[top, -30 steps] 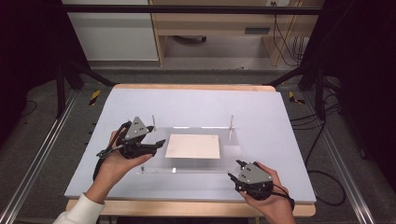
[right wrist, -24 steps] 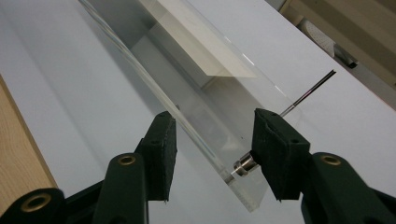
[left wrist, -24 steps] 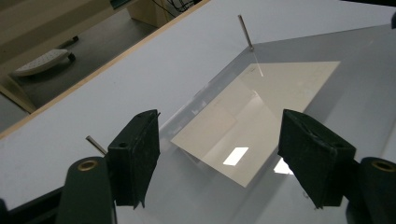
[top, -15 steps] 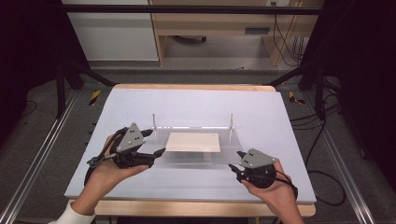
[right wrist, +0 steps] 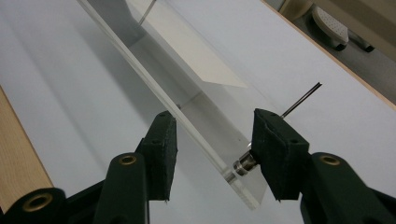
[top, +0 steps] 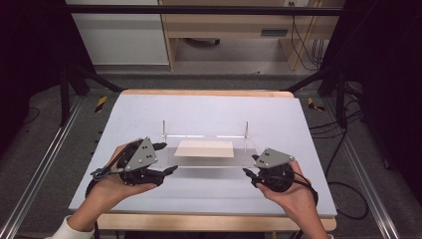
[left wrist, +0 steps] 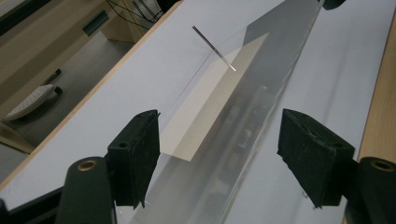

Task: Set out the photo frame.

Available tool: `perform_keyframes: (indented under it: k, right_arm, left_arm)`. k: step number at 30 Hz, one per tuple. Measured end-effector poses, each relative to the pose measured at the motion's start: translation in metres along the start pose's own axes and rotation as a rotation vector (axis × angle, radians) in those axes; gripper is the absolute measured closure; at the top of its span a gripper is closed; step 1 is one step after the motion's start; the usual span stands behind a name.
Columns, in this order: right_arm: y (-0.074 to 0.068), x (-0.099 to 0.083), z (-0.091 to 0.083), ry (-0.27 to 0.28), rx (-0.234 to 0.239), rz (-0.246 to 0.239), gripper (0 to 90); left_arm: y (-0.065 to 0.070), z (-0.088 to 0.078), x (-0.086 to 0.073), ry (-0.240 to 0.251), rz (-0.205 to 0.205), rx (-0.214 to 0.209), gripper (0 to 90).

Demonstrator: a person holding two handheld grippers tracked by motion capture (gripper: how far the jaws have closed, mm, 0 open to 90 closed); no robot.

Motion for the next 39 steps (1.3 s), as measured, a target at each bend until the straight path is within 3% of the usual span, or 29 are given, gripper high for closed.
perform_keyframes:
  k: [8, 14, 23, 32, 39]
  right_arm:
    - [0.003, 0.009, -0.001, -0.02, 0.01, 0.016, 51.4]
    - [0.006, 0.015, -0.001, -0.025, 0.019, 0.031, 51.4]
    - [0.01, 0.023, -0.002, -0.037, 0.025, 0.05, 51.4]
    - [0.012, 0.027, -0.002, -0.05, 0.032, 0.057, 51.3]
    - [0.017, 0.036, -0.002, -0.061, 0.041, 0.072, 51.3]
  left_arm:
    - [-0.002, 0.004, -0.004, -0.022, 0.023, -0.011, 36.8]
    - [0.005, 0.002, -0.004, -0.052, 0.089, -0.027, 39.7]
    - [0.003, -0.001, -0.01, -0.053, 0.104, -0.015, 42.0]
    - [-0.001, 0.001, -0.015, -0.062, 0.117, -0.013, 55.0]
    - [-0.007, 0.0, -0.018, -0.08, 0.118, 0.02, 63.0]
Point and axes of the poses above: each handheld gripper's, and its own axes: z roughly forward along the jaws, x roughly out of its top, y roughly to its right, the point moved 1 cm from there along z, roughly forward along the jaws, and after that the axes turned 15 degrees about z, right-handed, at the moved point
